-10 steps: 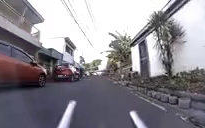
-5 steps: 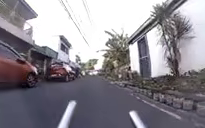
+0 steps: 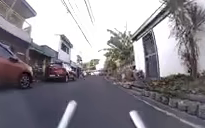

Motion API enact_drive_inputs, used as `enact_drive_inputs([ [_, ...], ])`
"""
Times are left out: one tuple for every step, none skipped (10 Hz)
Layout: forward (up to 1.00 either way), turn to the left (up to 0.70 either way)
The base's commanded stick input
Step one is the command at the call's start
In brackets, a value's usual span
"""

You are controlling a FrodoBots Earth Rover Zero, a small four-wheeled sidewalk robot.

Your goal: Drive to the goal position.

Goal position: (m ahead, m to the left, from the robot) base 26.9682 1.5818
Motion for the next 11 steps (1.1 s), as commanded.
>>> enact_drive_inputs([
  [1.00, 0.00],
  [1.00, 0.00],
  [1.00, 0.00],
  [1.00, 0.00],
  [1.00, 0.00],
  [1.00, 0.00],
  [1.00, 0.00],
  [1.00, 0.00],
  [1.00, 0.00],
  [1.00, 0.00],
  [1.00, 0.00],
])
